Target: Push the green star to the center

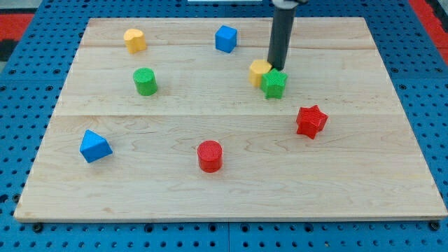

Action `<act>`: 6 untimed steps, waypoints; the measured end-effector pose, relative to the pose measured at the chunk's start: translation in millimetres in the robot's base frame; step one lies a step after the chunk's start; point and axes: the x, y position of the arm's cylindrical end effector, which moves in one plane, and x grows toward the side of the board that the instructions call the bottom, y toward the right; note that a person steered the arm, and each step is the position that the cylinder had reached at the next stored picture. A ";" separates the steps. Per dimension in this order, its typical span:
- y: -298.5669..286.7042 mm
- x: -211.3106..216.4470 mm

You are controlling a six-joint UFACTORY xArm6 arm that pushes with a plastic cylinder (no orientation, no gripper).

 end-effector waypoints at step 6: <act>0.4 66.3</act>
